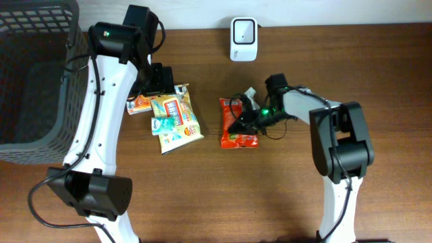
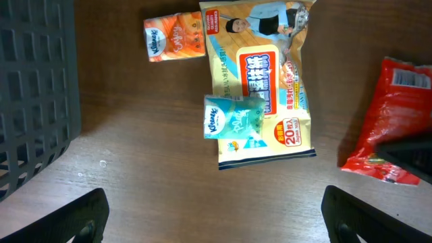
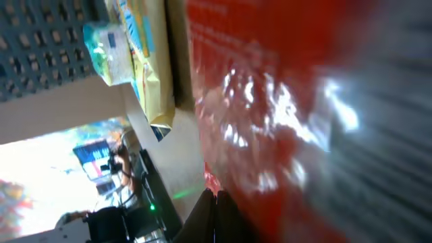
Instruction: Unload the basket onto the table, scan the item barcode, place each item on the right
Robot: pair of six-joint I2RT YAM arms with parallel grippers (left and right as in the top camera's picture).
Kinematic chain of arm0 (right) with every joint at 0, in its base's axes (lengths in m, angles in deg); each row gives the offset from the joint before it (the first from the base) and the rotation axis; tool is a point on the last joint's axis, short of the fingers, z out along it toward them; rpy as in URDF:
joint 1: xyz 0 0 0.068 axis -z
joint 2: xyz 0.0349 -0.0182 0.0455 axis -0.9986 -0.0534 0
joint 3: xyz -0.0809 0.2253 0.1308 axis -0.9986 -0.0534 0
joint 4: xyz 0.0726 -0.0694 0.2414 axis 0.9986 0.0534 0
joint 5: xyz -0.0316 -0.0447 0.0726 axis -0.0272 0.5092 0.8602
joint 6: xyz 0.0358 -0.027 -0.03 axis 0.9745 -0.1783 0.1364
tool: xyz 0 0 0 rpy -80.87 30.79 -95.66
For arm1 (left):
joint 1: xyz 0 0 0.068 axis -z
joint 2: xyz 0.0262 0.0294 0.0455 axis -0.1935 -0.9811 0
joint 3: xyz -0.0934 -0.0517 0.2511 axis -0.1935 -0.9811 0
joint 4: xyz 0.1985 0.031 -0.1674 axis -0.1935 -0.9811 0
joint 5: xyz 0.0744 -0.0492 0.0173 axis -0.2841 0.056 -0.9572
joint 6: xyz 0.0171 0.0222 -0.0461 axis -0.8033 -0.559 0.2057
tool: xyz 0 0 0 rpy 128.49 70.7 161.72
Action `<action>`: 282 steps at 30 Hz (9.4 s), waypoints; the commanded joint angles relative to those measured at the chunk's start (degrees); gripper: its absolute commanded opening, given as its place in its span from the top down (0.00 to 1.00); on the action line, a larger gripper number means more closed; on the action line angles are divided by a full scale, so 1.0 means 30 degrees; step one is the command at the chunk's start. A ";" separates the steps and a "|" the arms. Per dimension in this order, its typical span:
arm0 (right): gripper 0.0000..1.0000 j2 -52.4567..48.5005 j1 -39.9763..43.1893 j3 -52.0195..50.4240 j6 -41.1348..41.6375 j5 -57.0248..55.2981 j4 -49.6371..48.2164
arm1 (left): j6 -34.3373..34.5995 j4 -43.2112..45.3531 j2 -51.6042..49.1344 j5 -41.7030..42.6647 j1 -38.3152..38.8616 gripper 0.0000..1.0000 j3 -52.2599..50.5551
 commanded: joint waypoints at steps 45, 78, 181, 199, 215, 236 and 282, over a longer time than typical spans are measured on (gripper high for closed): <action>0.01 0.2171 0.1785 -0.1188 0.0430 -0.4867 -0.0248 | 0.0131 -0.0124 0.0321 -0.0131 -0.0066 0.01 0.0204; 0.96 0.1610 0.2113 -0.0758 -0.6557 0.4612 -0.2004 | 0.0131 -0.0328 0.0321 -0.0146 -0.0066 0.01 0.0204; 0.28 0.1902 0.5974 -0.0874 -0.3861 -0.5632 0.2586 | -1.0783 2.4706 0.5107 1.1621 0.4983 1.00 -1.3253; 0.28 0.1902 0.5982 -0.0874 -0.3861 -0.5610 0.2317 | -1.5489 1.8979 0.8466 2.2323 0.2579 1.00 -1.3260; 0.28 0.1902 0.5982 -0.0874 -0.3861 -0.5617 0.2302 | -1.5970 1.8761 0.8466 2.3278 0.2521 1.00 -1.3260; 0.28 0.1902 0.5982 -0.0874 -0.2033 -0.5603 0.1960 | -0.2528 2.1937 0.0153 1.5038 0.2594 1.00 -1.3260; 0.27 0.1902 0.9668 0.6878 -0.4386 -0.6790 1.3566 | -0.4146 1.1285 -0.6171 -0.2601 1.0805 0.77 -0.3971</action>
